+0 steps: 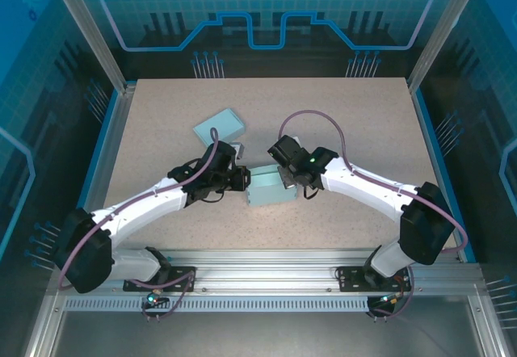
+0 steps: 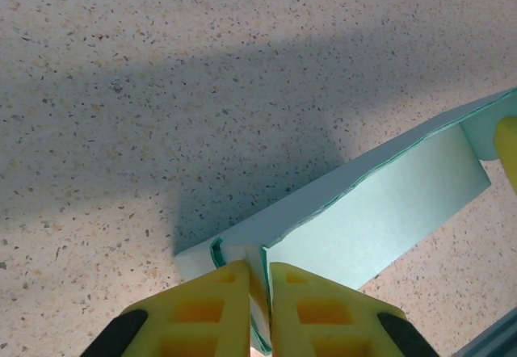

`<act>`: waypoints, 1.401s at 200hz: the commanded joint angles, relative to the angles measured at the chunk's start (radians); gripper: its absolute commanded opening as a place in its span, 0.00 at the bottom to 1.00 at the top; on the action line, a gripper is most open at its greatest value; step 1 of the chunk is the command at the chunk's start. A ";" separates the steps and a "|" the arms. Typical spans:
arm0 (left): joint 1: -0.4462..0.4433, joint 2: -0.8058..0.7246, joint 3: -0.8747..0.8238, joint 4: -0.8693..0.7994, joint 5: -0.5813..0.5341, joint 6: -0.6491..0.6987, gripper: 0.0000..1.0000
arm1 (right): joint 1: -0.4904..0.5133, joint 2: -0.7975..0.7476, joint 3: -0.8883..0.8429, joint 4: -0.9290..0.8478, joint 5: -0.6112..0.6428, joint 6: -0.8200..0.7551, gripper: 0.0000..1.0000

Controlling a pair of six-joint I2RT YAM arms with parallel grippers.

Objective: Fold the paper box

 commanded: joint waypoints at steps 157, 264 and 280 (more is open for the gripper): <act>-0.072 -0.008 -0.114 0.218 0.026 0.001 0.08 | 0.104 -0.032 -0.101 0.205 -0.108 0.047 0.00; -0.170 -0.030 -0.148 0.227 -0.142 0.035 0.05 | 0.129 -0.173 -0.349 0.367 -0.084 0.124 0.00; -0.177 -0.040 -0.173 0.254 -0.156 0.032 0.05 | 0.134 -0.183 -0.394 0.404 -0.083 0.133 0.00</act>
